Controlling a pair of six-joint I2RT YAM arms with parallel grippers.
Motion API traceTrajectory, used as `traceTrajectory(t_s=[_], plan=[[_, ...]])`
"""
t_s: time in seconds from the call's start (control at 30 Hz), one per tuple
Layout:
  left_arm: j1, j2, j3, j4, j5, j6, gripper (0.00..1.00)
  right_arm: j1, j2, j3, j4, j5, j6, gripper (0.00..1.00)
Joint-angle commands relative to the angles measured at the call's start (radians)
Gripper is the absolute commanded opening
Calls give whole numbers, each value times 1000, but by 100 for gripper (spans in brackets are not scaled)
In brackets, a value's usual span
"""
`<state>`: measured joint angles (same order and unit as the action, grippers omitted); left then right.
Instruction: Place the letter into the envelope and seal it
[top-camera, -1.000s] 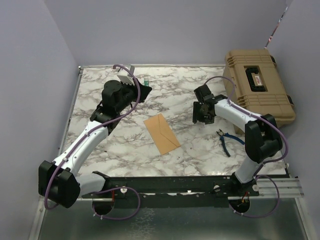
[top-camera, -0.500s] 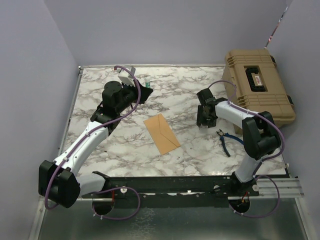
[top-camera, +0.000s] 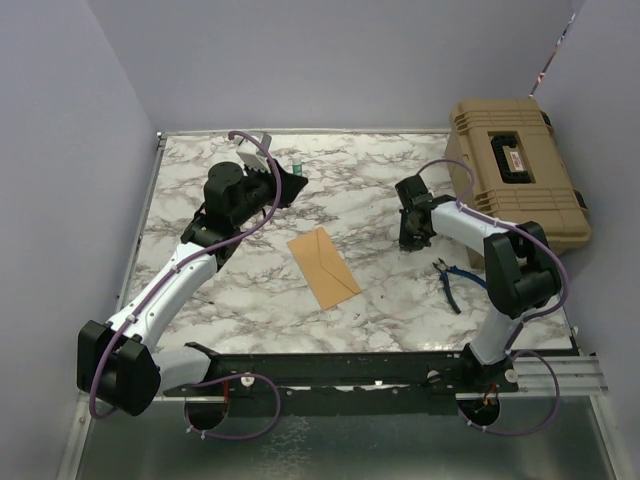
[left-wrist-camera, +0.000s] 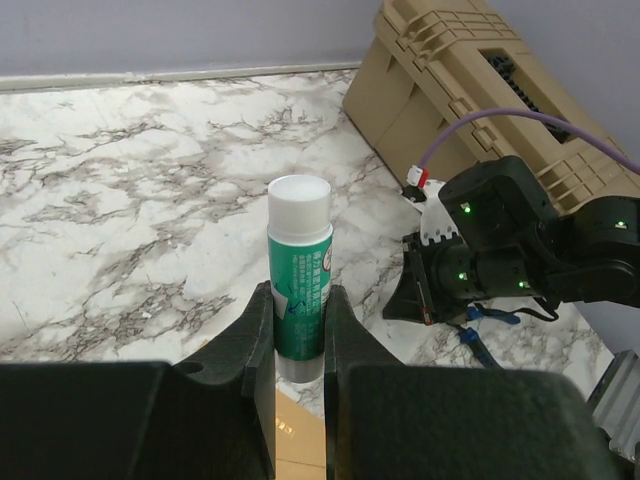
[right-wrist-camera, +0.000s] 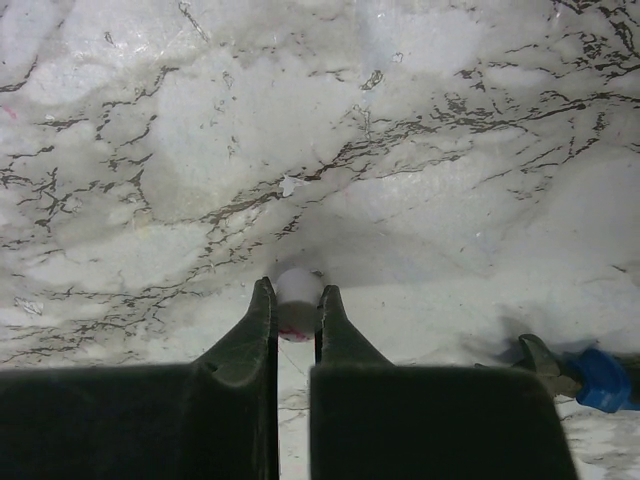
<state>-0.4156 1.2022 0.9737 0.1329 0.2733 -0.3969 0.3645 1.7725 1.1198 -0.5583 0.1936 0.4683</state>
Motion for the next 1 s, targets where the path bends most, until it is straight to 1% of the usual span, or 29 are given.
traceTrajectory(t_s=[0.0, 0.1, 0.17, 0.23, 0.33, 0.4, 0.5, 0.67, 0.97], plan=[[-2, -6, -13, 36, 40, -8, 0, -7, -25, 23, -9, -25, -10, 1], [-3, -4, -21, 56, 92, 1, 0, -7, -82, 60, -25, -85, -29, 1], [-8, -3, -25, 81, 149, 17, 0, -7, -128, 92, -26, -171, -56, 1], [-23, -1, -25, 90, 205, 51, 0, -7, -170, 128, -15, -317, -84, 1], [-43, 6, -17, 90, 280, 112, 0, -9, -234, 167, 46, -581, -114, 1], [-49, 13, -6, 90, 331, 122, 0, -9, -281, 171, 140, -756, -89, 1], [-57, 28, 6, 90, 400, 144, 0, -9, -333, 172, 299, -929, 10, 1], [-68, 36, 11, 88, 455, 194, 0, -8, -340, 196, 507, -1056, 213, 1], [-80, 53, 41, 71, 461, 239, 0, -6, -303, 227, 590, -1154, 310, 1]])
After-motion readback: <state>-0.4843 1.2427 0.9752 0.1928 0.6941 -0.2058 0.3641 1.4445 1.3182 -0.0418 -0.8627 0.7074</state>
